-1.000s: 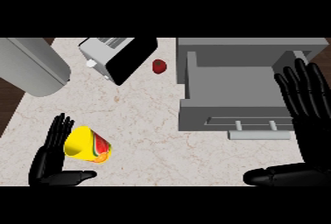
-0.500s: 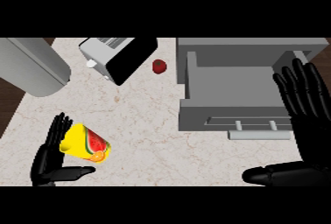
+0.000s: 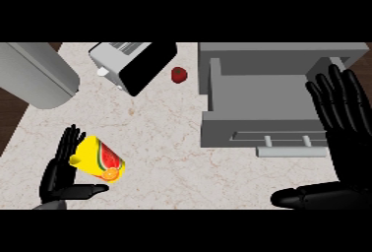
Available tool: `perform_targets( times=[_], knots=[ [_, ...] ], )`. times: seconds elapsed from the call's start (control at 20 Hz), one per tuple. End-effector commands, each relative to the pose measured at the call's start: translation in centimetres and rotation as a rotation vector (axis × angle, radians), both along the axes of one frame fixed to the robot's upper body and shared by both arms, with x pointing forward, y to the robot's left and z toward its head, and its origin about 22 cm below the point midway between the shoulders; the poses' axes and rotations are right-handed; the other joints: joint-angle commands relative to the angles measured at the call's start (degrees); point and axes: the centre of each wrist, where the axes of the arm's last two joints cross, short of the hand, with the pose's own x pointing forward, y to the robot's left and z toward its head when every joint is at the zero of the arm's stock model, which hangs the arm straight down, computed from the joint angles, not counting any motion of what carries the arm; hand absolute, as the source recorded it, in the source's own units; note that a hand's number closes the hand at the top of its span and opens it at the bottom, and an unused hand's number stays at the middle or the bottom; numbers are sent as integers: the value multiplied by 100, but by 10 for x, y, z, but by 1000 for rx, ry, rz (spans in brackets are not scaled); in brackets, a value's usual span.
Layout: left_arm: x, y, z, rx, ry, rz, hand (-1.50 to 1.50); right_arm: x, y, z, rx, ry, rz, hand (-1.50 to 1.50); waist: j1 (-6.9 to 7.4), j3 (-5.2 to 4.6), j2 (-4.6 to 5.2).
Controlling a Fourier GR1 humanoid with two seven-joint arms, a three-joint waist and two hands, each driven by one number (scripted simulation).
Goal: Pick up the cup, place it into the drawer and close the drawer
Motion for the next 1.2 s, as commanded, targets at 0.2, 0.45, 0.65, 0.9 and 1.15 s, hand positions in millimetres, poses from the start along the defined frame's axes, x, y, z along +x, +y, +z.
perform_targets(
  times=[0.2,0.45,0.65,0.9,1.15],
  knots=[
    [-6,-18,-27,-81,81,-41,-150,-5,-13,17,-4,-1,9,-150,-31,-59,34],
    [-4,-34,-33,-171,86,-98,-150,0,-8,5,-4,16,4,-150,-18,-57,36],
    [6,-40,-33,-233,48,-132,-150,-2,11,12,21,-4,13,-150,-26,-64,41],
    [4,-20,-31,-282,27,-181,150,-13,-5,4,-6,11,1,-150,-73,-63,41],
    [18,-25,-24,-270,-58,-186,150,-2,-28,-3,7,12,-5,-150,-34,-58,44]
  ],
)
